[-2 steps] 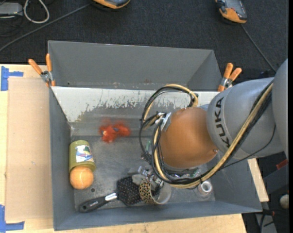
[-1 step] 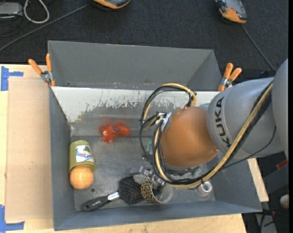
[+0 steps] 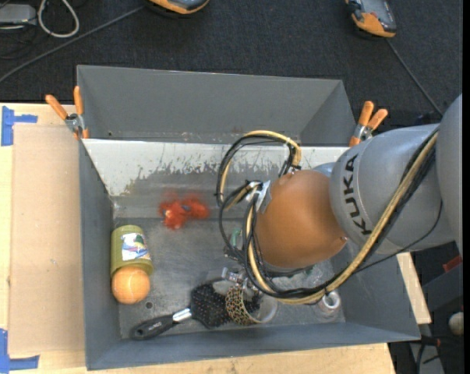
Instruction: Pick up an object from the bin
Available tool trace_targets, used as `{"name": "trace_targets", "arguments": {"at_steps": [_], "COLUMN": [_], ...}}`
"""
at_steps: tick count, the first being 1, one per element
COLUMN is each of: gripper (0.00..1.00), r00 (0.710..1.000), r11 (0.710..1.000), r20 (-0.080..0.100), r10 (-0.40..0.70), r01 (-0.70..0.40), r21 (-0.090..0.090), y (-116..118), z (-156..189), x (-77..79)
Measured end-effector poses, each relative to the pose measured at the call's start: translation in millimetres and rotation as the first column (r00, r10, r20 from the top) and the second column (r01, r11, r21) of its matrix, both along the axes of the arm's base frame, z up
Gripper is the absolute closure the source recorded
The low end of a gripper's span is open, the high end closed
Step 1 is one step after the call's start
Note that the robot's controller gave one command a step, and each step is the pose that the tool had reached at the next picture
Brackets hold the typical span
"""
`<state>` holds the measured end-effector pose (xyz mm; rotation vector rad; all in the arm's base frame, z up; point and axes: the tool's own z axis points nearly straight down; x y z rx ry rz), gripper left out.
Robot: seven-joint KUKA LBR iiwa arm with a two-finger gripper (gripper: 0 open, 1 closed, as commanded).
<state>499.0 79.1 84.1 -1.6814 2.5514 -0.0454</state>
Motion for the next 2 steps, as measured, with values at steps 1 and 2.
{"name": "trace_targets", "arguments": {"at_steps": [1, 2], "gripper": [1.00, 1.00], "r00": [0.998, 1.000], "r11": [0.998, 1.000], "r20": [-0.002, 0.006], "r10": [-0.068, 0.007], "r01": [0.068, -0.007], "r21": [0.001, -0.003], "y": [0.5, 1.8], "z": [-1.9, -2.6], "x": [0.4, 0.5]}}
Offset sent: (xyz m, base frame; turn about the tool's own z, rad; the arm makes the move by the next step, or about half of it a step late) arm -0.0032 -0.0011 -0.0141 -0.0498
